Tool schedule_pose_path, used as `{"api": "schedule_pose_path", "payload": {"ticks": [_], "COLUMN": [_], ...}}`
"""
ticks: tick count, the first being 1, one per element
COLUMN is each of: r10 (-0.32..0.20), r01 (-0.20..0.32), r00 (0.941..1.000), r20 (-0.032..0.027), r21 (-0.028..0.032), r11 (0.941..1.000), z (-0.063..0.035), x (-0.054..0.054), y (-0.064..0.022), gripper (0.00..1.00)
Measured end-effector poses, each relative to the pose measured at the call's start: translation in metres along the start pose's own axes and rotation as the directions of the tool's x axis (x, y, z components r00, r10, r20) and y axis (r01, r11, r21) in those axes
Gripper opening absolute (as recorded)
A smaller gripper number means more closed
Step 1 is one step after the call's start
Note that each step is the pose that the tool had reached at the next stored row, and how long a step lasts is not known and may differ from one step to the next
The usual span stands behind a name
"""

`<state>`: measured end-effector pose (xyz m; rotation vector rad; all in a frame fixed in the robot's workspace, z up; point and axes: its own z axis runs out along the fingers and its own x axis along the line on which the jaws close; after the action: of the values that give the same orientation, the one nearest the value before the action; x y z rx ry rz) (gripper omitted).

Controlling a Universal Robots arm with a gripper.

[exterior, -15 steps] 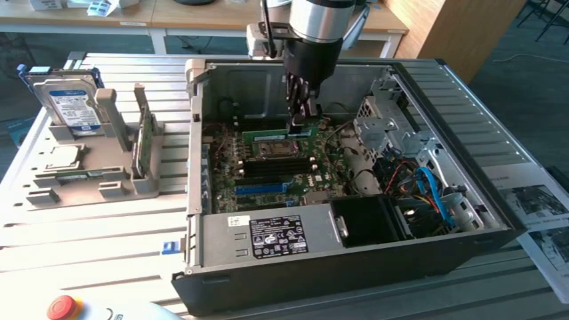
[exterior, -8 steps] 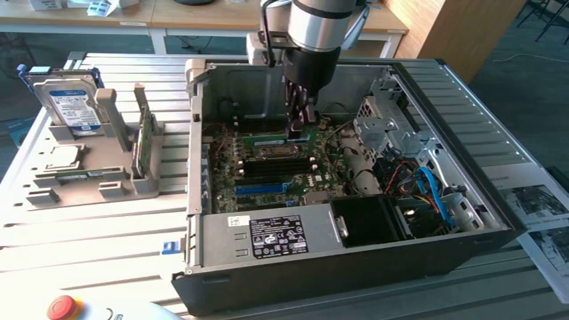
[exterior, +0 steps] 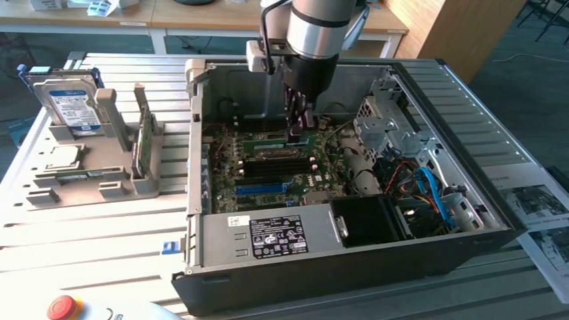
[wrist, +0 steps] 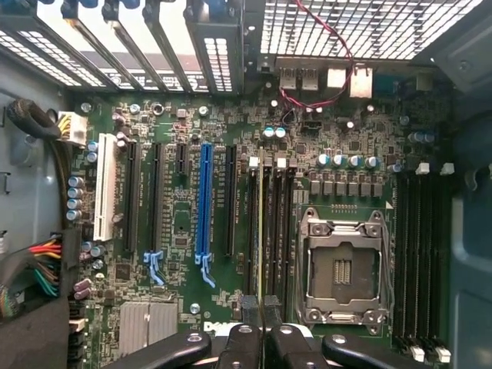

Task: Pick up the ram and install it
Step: 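Insert the ram into the slot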

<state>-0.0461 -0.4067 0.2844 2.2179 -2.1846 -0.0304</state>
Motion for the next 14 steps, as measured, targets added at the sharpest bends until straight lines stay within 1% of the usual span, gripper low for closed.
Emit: {"api": "schedule_pose_path", "payload": {"ticks": [14], "r10": [0.000], "r01": [0.000], "r00": [1.0000], "r20": [0.0000], "r21": [0.0000], "r11": [1.0000], "z": [0.0146], "x": [0.000], "y": [-0.0005], "gripper": [0.12]}}
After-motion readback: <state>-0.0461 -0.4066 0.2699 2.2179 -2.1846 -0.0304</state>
